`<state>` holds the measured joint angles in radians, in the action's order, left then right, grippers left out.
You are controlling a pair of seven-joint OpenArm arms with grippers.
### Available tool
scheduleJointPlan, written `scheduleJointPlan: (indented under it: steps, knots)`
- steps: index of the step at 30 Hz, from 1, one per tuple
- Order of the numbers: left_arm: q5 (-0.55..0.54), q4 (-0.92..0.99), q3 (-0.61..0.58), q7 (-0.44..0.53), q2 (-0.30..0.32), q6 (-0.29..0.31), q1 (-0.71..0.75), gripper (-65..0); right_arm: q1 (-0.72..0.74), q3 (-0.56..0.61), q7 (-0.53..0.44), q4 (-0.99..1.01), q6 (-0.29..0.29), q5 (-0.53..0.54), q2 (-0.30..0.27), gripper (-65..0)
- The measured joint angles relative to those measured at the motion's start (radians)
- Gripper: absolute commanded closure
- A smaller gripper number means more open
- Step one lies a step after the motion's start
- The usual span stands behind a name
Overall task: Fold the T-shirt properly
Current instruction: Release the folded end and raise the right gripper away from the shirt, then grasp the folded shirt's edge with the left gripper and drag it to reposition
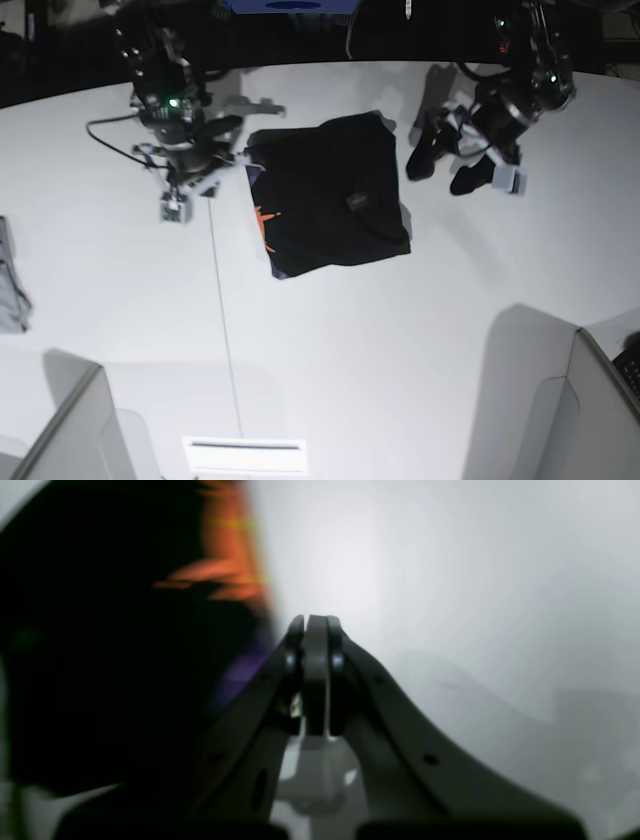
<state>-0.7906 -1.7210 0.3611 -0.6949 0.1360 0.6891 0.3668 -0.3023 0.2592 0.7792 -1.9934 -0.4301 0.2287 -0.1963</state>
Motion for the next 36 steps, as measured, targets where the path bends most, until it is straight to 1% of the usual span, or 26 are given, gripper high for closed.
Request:
scheduleJointPlan:
  steps: [1,4,7,11,12,13,16,18,19,20,22,25,27,29,30,33,36]
  knots:
    - [-0.015,0.031,-0.016,0.010,0.002,0.000,-0.016,-56.6,-0.018,0.000,-0.022,0.000,0.003,0.006,-0.016,0.0]
    - [-0.029,0.119,-0.056,0.006,0.000,-0.002,-0.055,-56.4,-0.050,0.002,-0.053,0.000,0.004,0.012,-0.031,0.0]
    - [-0.026,0.183,-0.092,-0.002,0.001,-0.005,-0.085,-56.4,-0.056,0.002,-0.065,0.000,0.004,0.008,-0.044,0.0]
    - [-0.029,0.242,-0.169,0.003,0.000,-0.004,-0.157,-56.4,-0.063,0.003,-0.063,0.000,0.004,0.011,-0.043,0.0]
    - [-0.032,0.258,-0.183,0.003,0.000,-0.019,-0.173,-56.4,-0.061,0.003,-0.065,0.000,0.004,0.011,-0.044,0.0]
    - [-0.034,0.274,-0.196,0.005,0.000,-0.051,-0.186,-56.4,-0.061,0.002,-0.065,0.000,0.004,0.011,-0.044,0.0]
    - [-0.044,0.309,-0.239,0.029,0.008,-0.111,-0.215,-56.1,-0.061,0.003,-0.065,0.000,0.004,0.011,-0.044,0.0]
    - [-0.049,0.322,-0.280,0.035,0.015,-0.124,-0.229,-55.1,-0.061,0.003,-0.065,0.000,0.004,0.011,-0.044,0.0]
    - [-0.050,0.327,-0.296,0.036,0.015,-0.135,-0.235,-51.5,-0.062,0.002,-0.065,0.000,0.004,0.011,-0.044,0.0]
    - [-0.051,0.332,-0.307,0.039,0.012,-0.146,-0.237,-45.7,-0.061,0.002,-0.065,0.000,0.004,0.011,-0.044,0.0]
    - [-0.049,0.341,-0.315,0.035,0.006,-0.189,-0.237,-28.6,-0.061,0.002,-0.065,0.000,0.004,0.011,-0.044,0.0]
    - [-0.016,0.350,-0.319,0.021,0.009,-0.221,-0.243,-0.8,-0.061,0.003,-0.066,0.000,0.004,0.011,-0.043,0.0]
    - [0.010,0.351,-0.319,0.018,0.010,-0.241,-0.255,0.0,-0.062,0.002,-0.065,0.000,0.004,0.011,-0.044,0.0]
    - [0.031,0.346,-0.319,0.016,0.010,-0.241,-0.261,0.0,-0.061,0.002,-0.066,0.000,0.004,0.011,-0.044,0.0]
    - [0.031,0.346,-0.319,-0.003,0.011,-0.241,-0.265,0.0,-0.061,0.002,-0.066,0.000,0.004,0.011,-0.044,0.0]
    - [0.043,0.344,-0.319,-0.106,0.020,-0.241,-0.304,0.0,-0.064,-0.048,-0.066,0.000,0.004,0.017,-0.035,0.0]
    - [0.050,0.328,-0.320,-0.128,0.036,-0.241,-0.311,0.0,-0.065,-0.077,-0.067,0.000,0.004,0.011,-0.037,0.0]
